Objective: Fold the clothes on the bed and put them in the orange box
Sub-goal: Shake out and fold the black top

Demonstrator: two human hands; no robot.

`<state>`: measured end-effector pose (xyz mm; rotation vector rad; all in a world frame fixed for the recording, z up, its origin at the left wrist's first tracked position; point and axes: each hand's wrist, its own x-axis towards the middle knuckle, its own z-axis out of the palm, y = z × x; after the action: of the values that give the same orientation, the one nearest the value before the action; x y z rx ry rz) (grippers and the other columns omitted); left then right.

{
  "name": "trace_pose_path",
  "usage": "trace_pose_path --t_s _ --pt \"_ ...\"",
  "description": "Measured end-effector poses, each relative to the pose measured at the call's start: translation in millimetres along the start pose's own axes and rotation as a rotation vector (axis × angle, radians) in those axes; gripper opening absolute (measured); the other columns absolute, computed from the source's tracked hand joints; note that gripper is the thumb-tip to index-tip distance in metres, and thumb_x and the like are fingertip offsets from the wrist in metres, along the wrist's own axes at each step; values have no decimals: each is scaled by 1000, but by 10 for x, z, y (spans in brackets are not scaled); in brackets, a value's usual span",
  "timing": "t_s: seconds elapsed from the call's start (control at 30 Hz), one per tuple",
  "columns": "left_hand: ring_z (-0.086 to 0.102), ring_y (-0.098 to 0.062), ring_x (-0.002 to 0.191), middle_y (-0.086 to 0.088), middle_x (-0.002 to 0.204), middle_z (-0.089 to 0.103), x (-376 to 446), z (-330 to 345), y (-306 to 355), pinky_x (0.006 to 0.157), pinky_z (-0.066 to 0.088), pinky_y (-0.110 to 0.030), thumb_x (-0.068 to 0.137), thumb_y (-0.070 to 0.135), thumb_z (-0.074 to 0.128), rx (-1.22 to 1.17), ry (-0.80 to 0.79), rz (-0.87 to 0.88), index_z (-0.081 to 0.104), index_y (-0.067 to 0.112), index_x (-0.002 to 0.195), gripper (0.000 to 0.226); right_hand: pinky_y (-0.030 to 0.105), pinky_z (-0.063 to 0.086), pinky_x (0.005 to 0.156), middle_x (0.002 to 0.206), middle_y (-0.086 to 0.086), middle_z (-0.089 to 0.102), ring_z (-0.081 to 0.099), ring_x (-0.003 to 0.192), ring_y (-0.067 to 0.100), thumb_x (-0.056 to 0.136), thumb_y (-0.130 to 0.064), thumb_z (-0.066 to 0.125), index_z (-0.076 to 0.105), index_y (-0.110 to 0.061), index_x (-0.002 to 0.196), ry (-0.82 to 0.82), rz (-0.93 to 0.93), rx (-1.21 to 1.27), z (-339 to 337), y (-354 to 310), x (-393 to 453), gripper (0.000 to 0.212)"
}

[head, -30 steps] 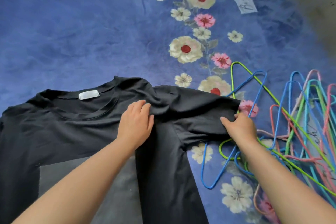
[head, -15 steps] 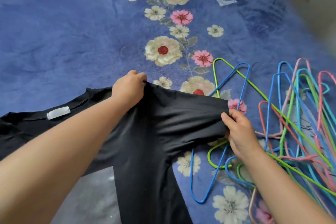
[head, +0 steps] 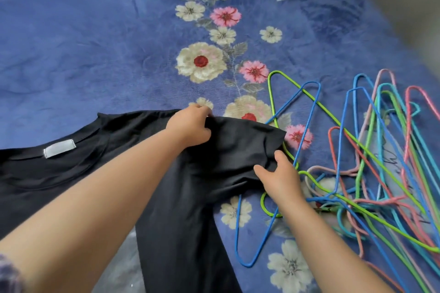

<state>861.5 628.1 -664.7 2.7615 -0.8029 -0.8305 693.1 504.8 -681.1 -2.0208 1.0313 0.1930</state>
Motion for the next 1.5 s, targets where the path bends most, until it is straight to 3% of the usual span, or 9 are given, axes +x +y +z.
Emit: trace_pose_path --t_s 0.1,0.37,0.63,0.73,0.9,1.03,1.17,1.33,1.5 --pt "52 -31 103 -14 116 55 26 -89 -20 83 42 -32 89 8 48 -32 30 6 58 7 118 31 38 45 82 106 17 64 54 89 20 77 -37 68 57 1 106 -36 44 252 -37 37 -51 49" --pt "61 -25 66 -7 70 57 -39 -136 -30 74 52 -33 97 13 42 -421 34 -134 57 6 110 20 26 27 49 56 2 28 33 48 19 80 -24 70 27 -17 57 -427 100 -55 -211 -58 -121 50" --pt "49 -33 110 -14 133 34 -67 104 79 89 43 -36 94 11 45 -240 134 -98 35 13 136 43 16 23 39 42 1 44 32 33 12 92 -52 45 58 -7 68 -711 370 -398 -564 -81 -46 51" --pt "49 -35 115 -18 139 34 -324 347 88 88 46 -41 89 16 47 -124 356 67 41 7 133 45 17 22 38 48 4 42 32 33 13 89 -53 49 59 -10 69 -619 294 -416 -611 -122 -65 49" --pt "43 -34 123 -23 129 53 -786 1043 -43 101 34 -45 82 58 38 107 474 414 44 7 124 67 35 49 76 82 14 64 63 81 33 83 -43 63 57 -6 81 34 -18 -179 -436 -126 168 37" --pt "45 -27 112 -13 122 56 -964 1337 -7 99 30 -46 79 52 51 136 567 642 49 16 114 50 17 37 34 60 9 52 53 34 15 85 -28 60 47 -9 68 44 53 -113 -246 -135 401 28" --pt "49 -22 74 -3 81 59 -987 1342 195 72 37 -32 73 16 54 104 704 671 60 15 83 12 17 34 31 50 4 50 44 25 5 83 -9 53 48 -16 57 115 54 -66 -375 -161 597 27" --pt "40 -19 59 0 60 50 -1013 1298 392 56 21 -27 70 6 45 133 683 670 59 17 62 19 10 32 27 63 5 52 49 26 1 89 -1 44 47 -16 65 68 130 77 -591 -246 709 28" --pt "37 -17 63 2 64 49 -1035 1284 359 56 19 -26 64 10 42 182 550 642 62 19 69 22 24 40 45 67 3 52 52 51 16 90 -32 59 54 -17 73 -141 17 -118 -630 -328 712 23"
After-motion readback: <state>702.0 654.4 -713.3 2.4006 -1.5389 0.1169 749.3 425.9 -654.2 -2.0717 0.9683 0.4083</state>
